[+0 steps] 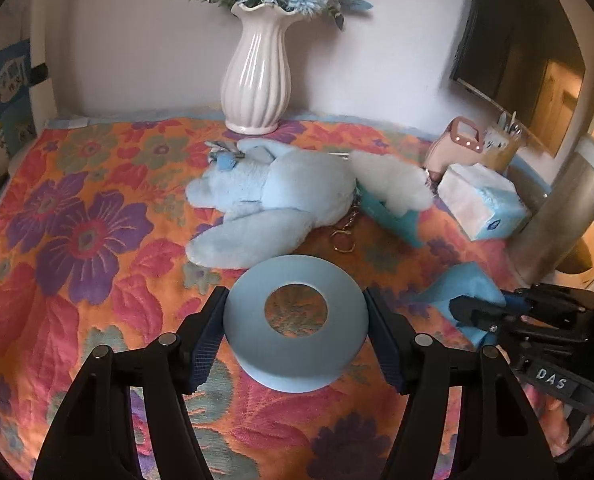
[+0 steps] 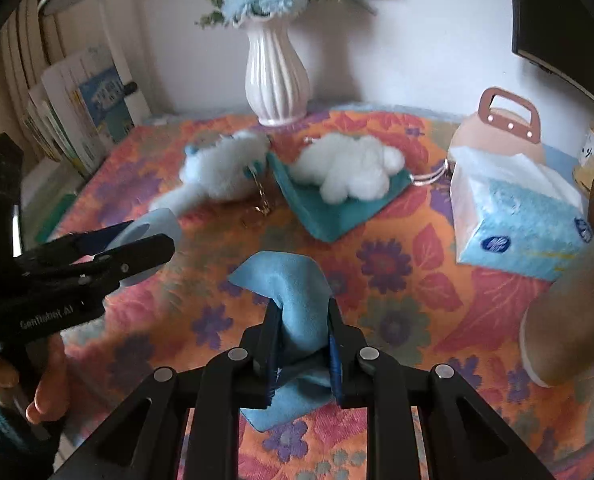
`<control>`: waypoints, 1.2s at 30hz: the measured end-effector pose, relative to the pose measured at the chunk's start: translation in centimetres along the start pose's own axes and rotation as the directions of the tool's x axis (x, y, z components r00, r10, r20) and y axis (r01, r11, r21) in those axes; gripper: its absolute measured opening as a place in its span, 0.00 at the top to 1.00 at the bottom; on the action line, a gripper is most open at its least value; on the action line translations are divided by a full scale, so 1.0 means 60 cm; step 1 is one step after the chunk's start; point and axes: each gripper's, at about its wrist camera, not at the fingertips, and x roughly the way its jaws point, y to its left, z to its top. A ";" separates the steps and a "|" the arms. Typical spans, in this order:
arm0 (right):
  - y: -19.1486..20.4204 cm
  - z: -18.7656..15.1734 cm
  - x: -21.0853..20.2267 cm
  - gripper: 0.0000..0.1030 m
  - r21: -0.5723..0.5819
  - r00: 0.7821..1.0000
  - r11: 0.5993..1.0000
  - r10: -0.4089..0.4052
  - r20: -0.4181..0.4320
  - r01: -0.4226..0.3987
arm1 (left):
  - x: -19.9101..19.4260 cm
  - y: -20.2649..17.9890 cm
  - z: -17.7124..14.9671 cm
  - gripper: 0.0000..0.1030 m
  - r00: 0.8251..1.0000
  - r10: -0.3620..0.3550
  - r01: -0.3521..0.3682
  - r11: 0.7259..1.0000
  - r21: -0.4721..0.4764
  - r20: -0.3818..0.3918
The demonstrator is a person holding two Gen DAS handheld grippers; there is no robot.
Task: Organize soft objects
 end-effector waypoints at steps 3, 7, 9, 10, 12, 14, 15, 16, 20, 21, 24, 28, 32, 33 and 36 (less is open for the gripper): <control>-0.009 -0.004 0.020 0.78 0.034 1.000 0.999 0.017 -0.026 -0.016 | -0.003 0.000 -0.002 0.37 1.000 -0.016 0.016 1.000 0.009 0.015; -0.011 -0.007 0.020 0.44 0.030 0.999 0.999 0.035 -0.024 -0.034 | 0.005 -0.002 -0.005 0.37 1.000 -0.018 0.018 1.000 0.023 -0.010; -0.012 -0.008 0.019 0.32 0.037 1.000 0.999 0.014 -0.024 -0.013 | 0.002 -0.003 -0.005 0.37 1.000 -0.027 0.027 0.999 0.029 -0.004; -0.012 -0.008 0.019 0.32 0.037 1.000 0.999 0.016 -0.022 -0.016 | 0.000 -0.002 -0.005 0.37 1.000 -0.032 0.031 0.999 0.030 0.001; -0.010 -0.008 0.021 0.32 0.038 0.999 0.999 0.013 -0.032 -0.012 | -0.002 -0.002 -0.005 0.37 0.999 -0.036 0.036 0.999 0.027 0.004; -0.007 -0.009 0.025 0.32 0.031 0.999 1.000 -0.004 -0.044 0.006 | -0.002 0.000 -0.005 0.37 0.999 -0.042 0.042 0.999 0.022 0.003; -0.004 -0.009 0.026 0.32 0.024 0.999 1.000 -0.014 -0.045 0.015 | -0.002 0.001 -0.005 0.37 0.999 -0.045 0.045 0.999 0.019 0.003; -0.003 -0.008 0.028 0.32 0.017 0.999 1.000 -0.021 -0.047 0.022 | -0.002 0.000 -0.005 0.37 0.999 -0.046 0.046 0.999 0.017 0.003; 0.010 -0.009 0.034 0.31 -0.016 0.996 0.998 -0.069 -0.054 0.068 | -0.004 0.000 -0.004 0.37 0.999 -0.050 0.050 0.999 0.012 0.005; 0.011 -0.009 0.035 0.31 -0.021 0.996 0.997 -0.076 -0.055 0.075 | -0.004 0.001 -0.004 0.37 0.999 -0.052 0.052 0.999 0.011 0.004; 0.011 -0.008 0.037 0.31 -0.025 0.995 0.996 -0.084 -0.057 0.082 | -0.002 0.002 -0.004 0.37 0.998 -0.055 0.055 0.998 0.007 0.000; 0.012 -0.007 0.037 0.31 -0.023 0.995 0.996 -0.085 -0.057 0.084 | -0.002 0.001 -0.004 0.37 0.999 -0.050 0.050 0.999 0.004 -0.002; 0.012 -0.006 0.037 0.31 -0.025 0.995 0.996 -0.087 -0.057 0.086 | -0.001 0.002 -0.004 0.37 0.999 -0.050 0.050 0.999 0.004 -0.004; 0.012 -0.006 0.037 0.31 -0.024 0.995 0.996 -0.086 -0.057 0.085 | -0.001 0.002 -0.004 0.37 0.999 -0.051 0.051 0.999 0.004 -0.004; 0.014 -0.006 0.037 0.31 -0.024 0.994 0.996 -0.088 -0.057 0.087 | -0.001 0.002 -0.004 0.37 0.999 -0.051 0.051 0.999 0.003 -0.003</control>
